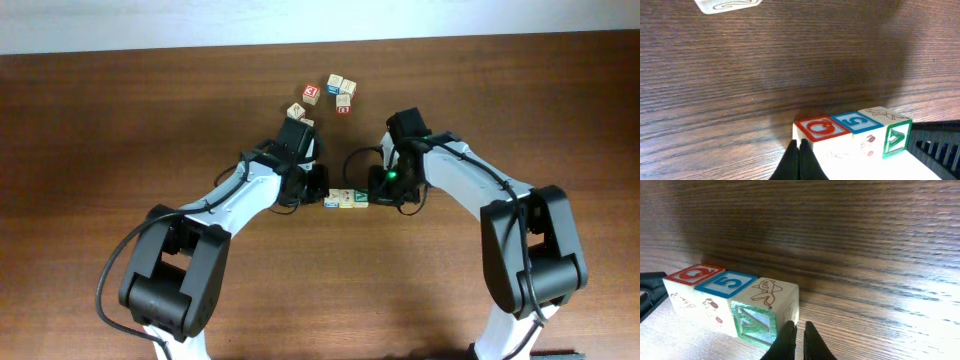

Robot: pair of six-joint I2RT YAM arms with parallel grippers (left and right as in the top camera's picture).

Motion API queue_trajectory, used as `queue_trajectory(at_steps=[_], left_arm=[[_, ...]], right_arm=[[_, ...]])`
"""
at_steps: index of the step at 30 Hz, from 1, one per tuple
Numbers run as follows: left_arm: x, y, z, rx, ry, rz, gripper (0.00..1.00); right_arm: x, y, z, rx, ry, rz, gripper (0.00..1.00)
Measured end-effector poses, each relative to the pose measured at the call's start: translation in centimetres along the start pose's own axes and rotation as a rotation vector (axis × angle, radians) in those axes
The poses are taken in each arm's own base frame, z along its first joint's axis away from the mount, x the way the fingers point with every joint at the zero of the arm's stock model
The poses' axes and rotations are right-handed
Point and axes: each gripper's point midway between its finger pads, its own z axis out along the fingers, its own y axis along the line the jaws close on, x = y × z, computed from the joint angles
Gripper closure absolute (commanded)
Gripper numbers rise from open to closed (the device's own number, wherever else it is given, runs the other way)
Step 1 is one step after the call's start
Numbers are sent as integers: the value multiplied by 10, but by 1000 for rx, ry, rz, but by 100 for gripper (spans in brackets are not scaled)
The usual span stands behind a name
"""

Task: Rotate 3 blocks

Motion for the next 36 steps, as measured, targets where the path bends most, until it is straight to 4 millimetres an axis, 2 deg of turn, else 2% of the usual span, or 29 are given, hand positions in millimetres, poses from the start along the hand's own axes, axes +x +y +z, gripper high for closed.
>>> queue_trajectory(at_steps=[4, 12, 24, 31, 36], left_arm=[[0, 1, 0, 3, 2, 0, 100], [-4, 16, -4, -14, 8, -29, 100], [-1, 10, -4, 18, 23, 33, 100], [2, 4, -5, 56, 39, 142, 100], [1, 11, -7, 59, 47, 169, 100]], right_arm=[[-4, -5, -3, -6, -8, 18, 91], [-5, -5, -3, -8, -13, 17, 91], [-5, -4, -3, -16, -12, -10, 94], [-5, -3, -3, -22, -10, -29, 94], [-4, -1, -3, -32, -6, -53, 94]])
